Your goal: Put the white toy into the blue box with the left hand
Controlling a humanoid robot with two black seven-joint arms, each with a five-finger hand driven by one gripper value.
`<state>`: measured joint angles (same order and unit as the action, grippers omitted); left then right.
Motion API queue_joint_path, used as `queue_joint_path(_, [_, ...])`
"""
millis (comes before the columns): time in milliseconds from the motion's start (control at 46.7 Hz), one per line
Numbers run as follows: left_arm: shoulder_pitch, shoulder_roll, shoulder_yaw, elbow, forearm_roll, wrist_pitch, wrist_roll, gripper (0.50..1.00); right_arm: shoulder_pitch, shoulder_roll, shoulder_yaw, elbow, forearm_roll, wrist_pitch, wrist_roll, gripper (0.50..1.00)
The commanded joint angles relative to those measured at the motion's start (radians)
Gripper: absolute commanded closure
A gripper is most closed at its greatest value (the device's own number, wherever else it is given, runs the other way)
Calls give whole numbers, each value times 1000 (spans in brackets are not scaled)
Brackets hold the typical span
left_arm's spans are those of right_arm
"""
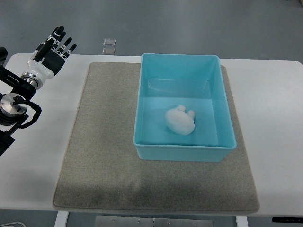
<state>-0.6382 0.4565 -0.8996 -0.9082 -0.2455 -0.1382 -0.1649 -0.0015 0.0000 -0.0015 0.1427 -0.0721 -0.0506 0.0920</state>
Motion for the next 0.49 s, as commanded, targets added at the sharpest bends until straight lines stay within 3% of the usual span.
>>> queue_joint_path(0, [15,-19,-10,-1,-3,-1,-1,506,0,0,0,0,0,0,0,564])
queue_joint_path(471, [19,-88,-41,-9,9,11,-19,506,0,0,0,0,0,0,0,564])
